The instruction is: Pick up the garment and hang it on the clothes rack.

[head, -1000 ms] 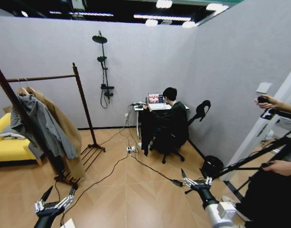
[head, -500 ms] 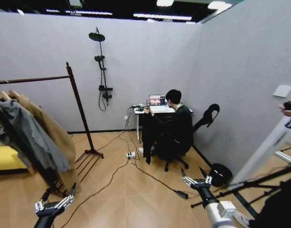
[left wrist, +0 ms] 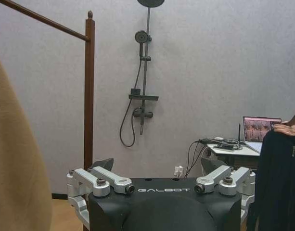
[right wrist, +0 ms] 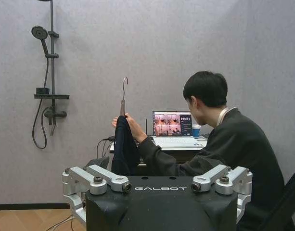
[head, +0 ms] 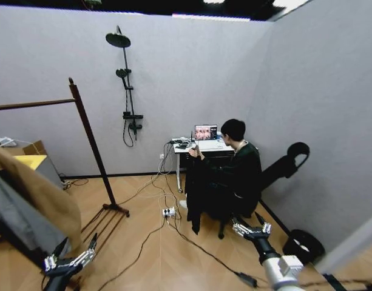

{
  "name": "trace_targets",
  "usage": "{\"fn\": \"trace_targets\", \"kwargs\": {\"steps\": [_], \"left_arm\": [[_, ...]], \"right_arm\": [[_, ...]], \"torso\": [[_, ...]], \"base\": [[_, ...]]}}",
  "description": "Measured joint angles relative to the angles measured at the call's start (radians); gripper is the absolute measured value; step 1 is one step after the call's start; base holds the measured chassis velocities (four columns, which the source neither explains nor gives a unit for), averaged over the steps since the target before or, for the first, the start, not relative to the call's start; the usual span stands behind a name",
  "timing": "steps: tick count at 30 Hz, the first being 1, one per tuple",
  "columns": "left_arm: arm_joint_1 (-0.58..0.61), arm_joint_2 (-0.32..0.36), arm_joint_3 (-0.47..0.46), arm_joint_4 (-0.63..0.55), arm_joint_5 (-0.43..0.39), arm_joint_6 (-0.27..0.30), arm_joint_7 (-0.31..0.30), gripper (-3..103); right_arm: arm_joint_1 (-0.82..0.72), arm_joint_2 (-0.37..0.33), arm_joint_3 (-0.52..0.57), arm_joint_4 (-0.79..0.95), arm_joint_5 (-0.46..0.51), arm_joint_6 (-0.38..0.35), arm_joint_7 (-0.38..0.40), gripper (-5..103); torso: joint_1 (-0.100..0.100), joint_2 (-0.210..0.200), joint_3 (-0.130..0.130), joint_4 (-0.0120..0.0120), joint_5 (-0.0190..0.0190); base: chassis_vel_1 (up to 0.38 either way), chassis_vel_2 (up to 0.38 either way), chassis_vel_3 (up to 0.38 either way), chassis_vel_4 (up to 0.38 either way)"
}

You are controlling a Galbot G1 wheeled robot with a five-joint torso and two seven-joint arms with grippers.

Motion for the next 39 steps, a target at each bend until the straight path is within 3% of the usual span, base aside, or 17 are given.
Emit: {"fn": "trace_targets", "kwargs": {"steps": [10,24,30,31,39], "left_arm": [[0.000,0.000,0.000,0.000,0.000,0.000,0.000,100],[0.000,0.000,0.000,0.000,0.000,0.000,0.000,100],[0.000,0.000,0.000,0.000,0.000,0.000,0.000,100],[0.000,0.000,0.000,0.000,0.000,0.000,0.000,100],[0.000,0.000,0.000,0.000,0.000,0.000,0.000,100]], "right_arm": [[0.001,-0.011,0.007,0.004,0.012,0.000,-0.003,100],[0.058,-0.053,0.002,-0.003,0.035,0.053,-0.095,100],[0.097,-0.074,-0.017,-0.018,0.031,0.042,-0.123,100],[0.115,-0.089,-0.025,-0.027,0.034,0.036,-0.132,100],[0.203,-0.136,-0.047,-0.085,0.095,-0.002,-0.143,100]], "torso": [[-0.001,0.000,0.000,0.0002,-0.0002],[0.001,0.000,0.000,0.0005,0.0005],[0.001,0.000,0.000,0.0008,0.0005],[0.000,0.000,0.000,-0.0003,-0.0003],[-0.002,0.001,-0.001,0.0006,0.0001]], "base": [[-0.344,0.333,0.332,-0.344],[-0.320,0.331,0.317,-0.318],[-0.087,0.083,0.030,-0.031],[-0.006,-0.013,-0.075,-0.011],[0.064,-0.050,-0.042,0.054]]}}
